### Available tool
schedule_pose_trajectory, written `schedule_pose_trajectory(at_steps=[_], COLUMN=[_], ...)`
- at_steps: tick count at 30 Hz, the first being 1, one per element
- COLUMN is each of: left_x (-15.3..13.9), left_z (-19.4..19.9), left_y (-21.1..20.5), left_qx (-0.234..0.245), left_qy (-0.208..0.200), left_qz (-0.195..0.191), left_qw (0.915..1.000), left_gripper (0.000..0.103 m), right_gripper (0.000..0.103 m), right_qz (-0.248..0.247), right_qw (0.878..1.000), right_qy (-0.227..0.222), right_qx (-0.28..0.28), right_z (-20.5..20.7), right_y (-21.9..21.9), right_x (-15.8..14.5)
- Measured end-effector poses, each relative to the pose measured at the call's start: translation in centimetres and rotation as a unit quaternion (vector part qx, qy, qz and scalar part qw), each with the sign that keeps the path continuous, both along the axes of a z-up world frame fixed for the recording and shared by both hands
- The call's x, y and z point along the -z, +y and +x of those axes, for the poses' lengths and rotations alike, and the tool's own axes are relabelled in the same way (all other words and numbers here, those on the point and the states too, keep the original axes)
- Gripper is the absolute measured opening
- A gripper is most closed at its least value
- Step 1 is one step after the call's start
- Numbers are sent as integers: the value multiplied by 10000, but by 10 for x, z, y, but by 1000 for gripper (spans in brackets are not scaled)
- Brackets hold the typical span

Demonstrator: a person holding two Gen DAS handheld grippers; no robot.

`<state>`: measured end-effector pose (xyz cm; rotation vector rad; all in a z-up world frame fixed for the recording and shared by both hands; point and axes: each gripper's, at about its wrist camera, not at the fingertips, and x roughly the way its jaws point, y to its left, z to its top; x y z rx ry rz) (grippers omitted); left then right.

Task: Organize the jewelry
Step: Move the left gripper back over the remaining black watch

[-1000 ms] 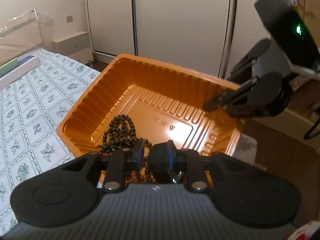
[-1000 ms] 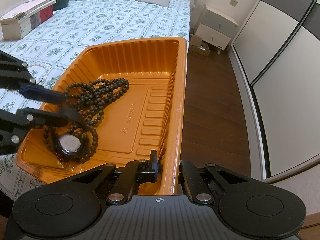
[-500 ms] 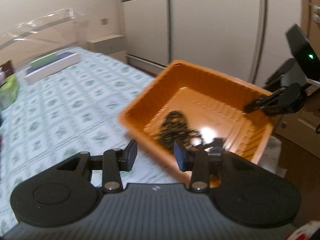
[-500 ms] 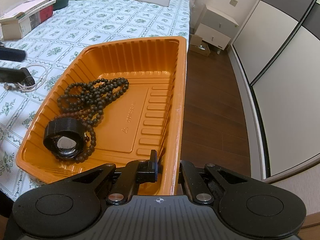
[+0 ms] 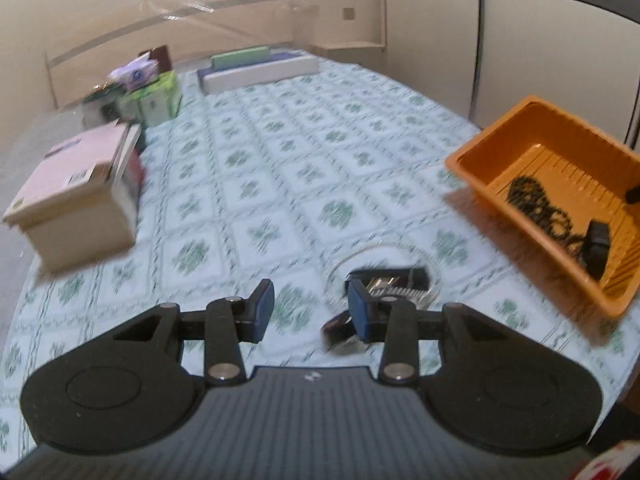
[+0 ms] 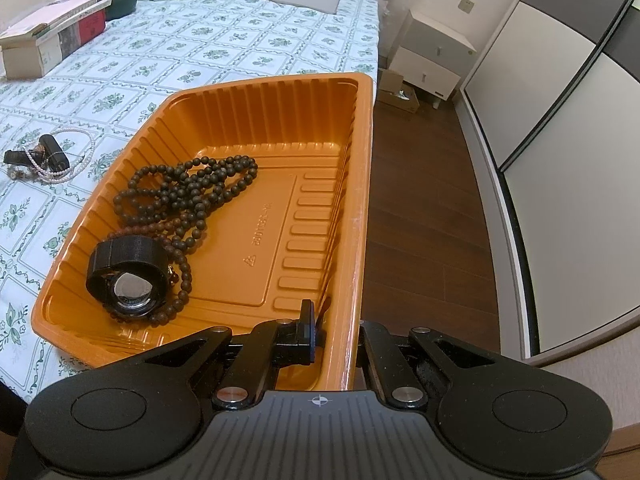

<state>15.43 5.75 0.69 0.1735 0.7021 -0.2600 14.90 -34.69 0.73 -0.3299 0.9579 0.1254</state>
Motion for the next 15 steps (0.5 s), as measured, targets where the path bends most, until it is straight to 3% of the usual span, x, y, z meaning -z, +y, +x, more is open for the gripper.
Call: schedule_pose_trajectory(at_steps=[8,11,15], left_x=[22,28,43], left_z=[-8,-8,-5], left_y=[-11,-25,-45], left_qx=[272,547,960], left_qy=[51,-23,-98], left_qz=[135,468,1332], left_qw=[9995,9974,9864], left_gripper=[37,37,37], right_gripper=[3,3,3], right_qz=[-24,-37,-37], right_qw=[10000,10000,10000], right_qy=[-6,1,4], right_qx=[-8,-4,4], right_z=[0,0,1], right_y=[0,0,1], right_x=[0,1,1])
